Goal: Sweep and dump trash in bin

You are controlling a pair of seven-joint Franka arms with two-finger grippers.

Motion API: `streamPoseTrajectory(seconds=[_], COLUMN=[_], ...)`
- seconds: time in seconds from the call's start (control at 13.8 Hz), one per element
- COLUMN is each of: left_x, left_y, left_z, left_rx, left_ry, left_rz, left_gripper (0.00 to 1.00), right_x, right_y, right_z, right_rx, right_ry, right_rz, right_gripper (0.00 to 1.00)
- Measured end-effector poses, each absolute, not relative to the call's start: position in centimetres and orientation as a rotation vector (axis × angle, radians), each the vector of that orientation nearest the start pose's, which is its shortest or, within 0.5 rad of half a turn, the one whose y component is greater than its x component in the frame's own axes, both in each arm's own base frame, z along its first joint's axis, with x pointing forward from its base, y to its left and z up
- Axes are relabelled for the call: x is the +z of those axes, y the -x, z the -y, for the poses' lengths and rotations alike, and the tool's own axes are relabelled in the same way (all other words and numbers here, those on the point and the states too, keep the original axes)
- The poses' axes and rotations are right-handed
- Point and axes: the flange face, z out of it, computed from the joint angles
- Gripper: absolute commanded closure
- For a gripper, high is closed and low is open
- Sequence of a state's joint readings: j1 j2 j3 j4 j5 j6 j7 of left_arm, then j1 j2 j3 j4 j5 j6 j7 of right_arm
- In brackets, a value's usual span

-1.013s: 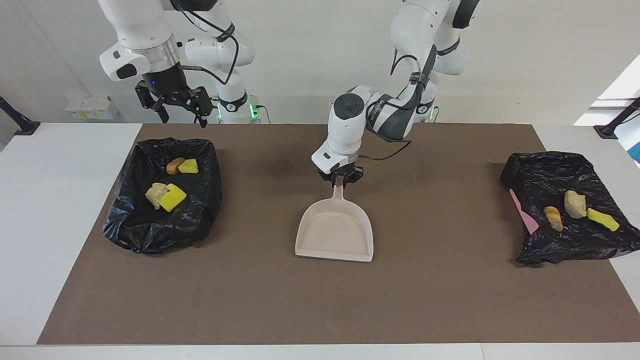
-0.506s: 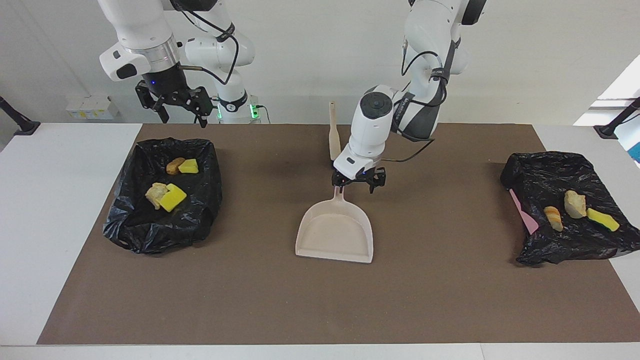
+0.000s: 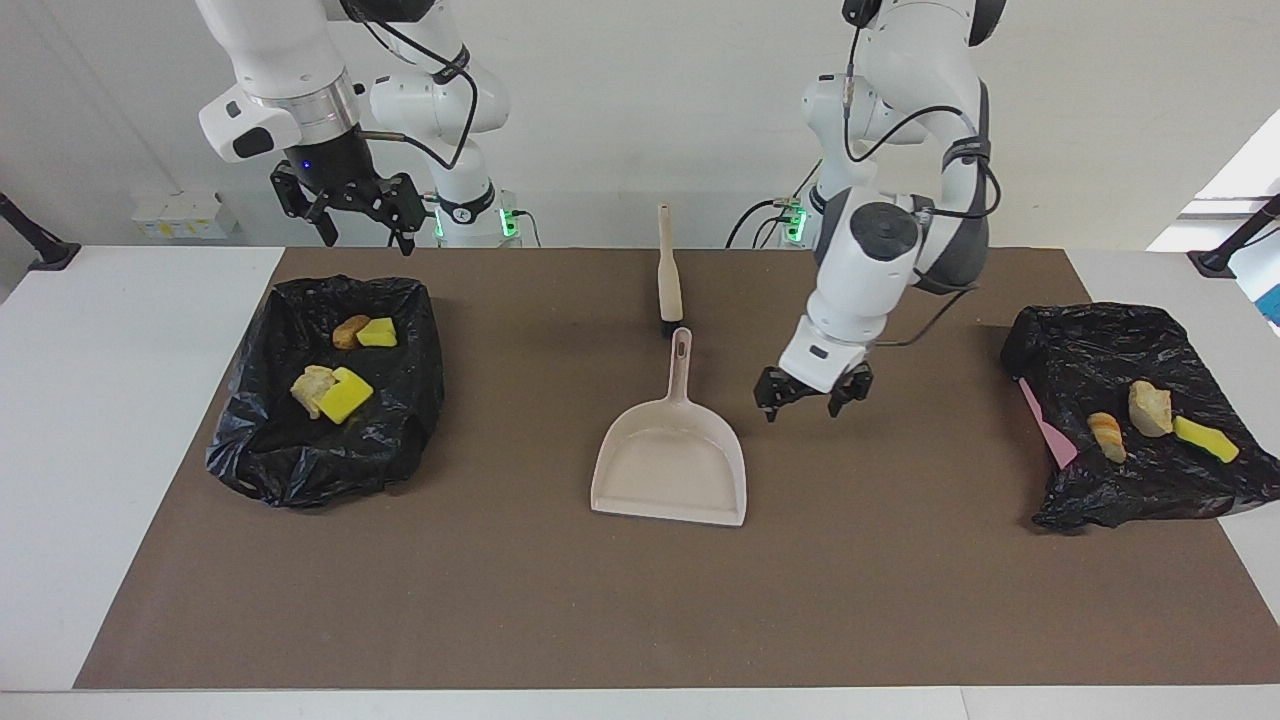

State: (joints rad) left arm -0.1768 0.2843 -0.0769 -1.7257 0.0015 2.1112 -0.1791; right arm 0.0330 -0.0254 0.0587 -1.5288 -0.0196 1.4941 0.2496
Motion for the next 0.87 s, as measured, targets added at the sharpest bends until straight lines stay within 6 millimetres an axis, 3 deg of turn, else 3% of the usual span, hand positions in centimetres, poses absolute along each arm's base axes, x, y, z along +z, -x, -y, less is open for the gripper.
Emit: streamPoseTrajectory(seconds=[0.22,0.36,0.65,0.87], left_x=[45.2,47.4,53.3,56.6], left_y=[-63.9,-63.5,-60.7,-58.8], left_z=[11.5,8.4,4.6,3.1], left_rx=[-0.212,-0.201,-0.148,-0.097], left_ry=[3.161,3.151,3.144,3.141], left_rz=[-0.220,-0.228,-0.163,-0.123], left_gripper=[0.00,0.00,0.00,0.00], right_x=[65.1,65.1,65.1,65.1], right_y=[-53.7,-53.7,-53.7,-53.7], right_z=[-4.8,-4.8,-4.7,-4.7], right_rx=[0.009,0.009,0.009,0.009], right_ry=[3.154,3.154,3.154,3.154], right_rz=[-0.252,-0.252,-0.253,-0.254], right_gripper=[0.00,0.00,0.00,0.00])
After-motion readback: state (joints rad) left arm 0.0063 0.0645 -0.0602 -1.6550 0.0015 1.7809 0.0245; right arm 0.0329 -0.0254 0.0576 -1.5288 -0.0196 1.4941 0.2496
